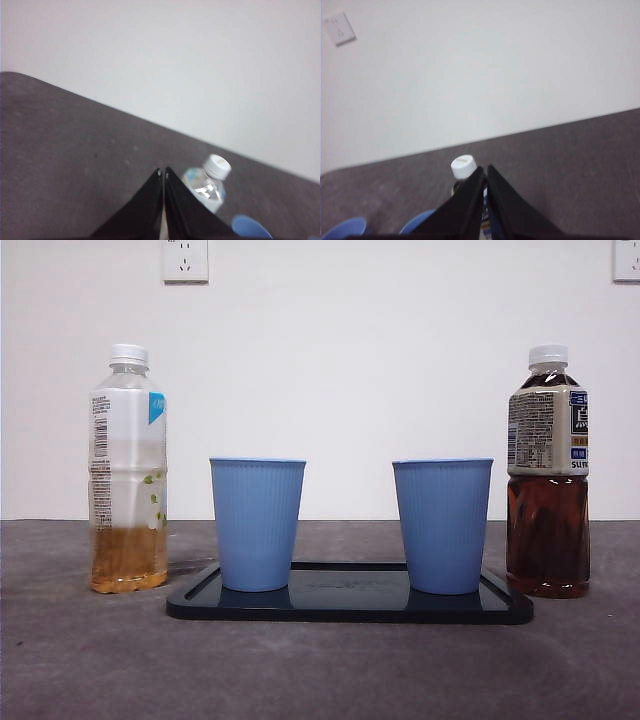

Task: Pour the drink into the cup

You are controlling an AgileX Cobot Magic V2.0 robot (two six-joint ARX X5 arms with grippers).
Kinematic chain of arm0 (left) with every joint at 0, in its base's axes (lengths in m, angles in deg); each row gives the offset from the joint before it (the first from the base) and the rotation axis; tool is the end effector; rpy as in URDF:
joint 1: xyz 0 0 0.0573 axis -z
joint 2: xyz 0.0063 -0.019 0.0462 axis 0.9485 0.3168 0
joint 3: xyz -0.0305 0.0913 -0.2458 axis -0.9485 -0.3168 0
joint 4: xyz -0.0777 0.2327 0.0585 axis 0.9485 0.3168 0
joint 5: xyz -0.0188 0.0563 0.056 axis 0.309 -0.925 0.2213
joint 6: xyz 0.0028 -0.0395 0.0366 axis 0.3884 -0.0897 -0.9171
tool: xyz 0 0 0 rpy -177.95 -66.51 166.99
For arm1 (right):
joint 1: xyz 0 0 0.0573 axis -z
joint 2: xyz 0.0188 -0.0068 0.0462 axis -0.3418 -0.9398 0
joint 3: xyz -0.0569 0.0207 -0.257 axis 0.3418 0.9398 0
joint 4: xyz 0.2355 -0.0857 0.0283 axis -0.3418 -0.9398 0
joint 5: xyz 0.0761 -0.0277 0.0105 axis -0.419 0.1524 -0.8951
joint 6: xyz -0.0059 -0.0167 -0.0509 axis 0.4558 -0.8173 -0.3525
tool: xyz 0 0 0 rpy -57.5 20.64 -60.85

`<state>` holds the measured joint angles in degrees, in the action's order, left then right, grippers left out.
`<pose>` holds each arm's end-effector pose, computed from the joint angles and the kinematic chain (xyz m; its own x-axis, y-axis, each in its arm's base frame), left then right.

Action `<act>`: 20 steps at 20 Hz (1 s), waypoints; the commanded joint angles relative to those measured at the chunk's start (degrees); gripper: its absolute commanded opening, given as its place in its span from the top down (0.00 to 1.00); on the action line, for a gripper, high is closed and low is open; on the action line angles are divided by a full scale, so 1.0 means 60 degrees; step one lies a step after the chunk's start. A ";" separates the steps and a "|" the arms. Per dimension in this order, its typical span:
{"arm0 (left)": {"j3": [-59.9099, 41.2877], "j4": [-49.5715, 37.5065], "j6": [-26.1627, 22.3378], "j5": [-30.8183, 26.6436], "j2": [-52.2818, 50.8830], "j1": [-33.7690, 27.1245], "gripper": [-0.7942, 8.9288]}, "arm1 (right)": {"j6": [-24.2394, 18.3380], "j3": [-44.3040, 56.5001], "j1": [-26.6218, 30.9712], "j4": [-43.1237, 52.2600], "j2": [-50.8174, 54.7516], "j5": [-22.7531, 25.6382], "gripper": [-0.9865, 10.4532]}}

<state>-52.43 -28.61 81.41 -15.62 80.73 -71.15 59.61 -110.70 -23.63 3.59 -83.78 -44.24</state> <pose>0.0689 -0.0027 0.2949 0.9963 -0.0808 -0.0307 0.0622 0.9170 -0.3941 0.0645 0.0073 0.2813 0.9820 0.1757 0.0699 -0.1889 0.9289 0.3184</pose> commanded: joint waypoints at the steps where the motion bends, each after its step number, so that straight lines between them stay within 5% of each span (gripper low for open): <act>1: 0.0739 0.0667 -0.0849 0.0590 0.0630 -0.0011 0.91 | -0.0634 -0.0856 0.0007 -0.0907 -0.0514 -0.0397 0.91; 9: 0.2178 0.3020 -0.2583 0.2827 0.2310 0.0007 0.91 | -0.1763 -0.2608 0.0004 -0.3927 -0.2004 -0.1406 0.91; 20: 0.2390 0.4142 -0.3064 0.3377 0.2652 0.0011 0.91 | -0.2514 -0.3020 0.0004 -0.5876 -0.2557 -0.1694 0.91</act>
<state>-39.21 -3.41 64.10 4.31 96.51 -71.12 45.42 -128.10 -23.63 -31.99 -98.91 -54.27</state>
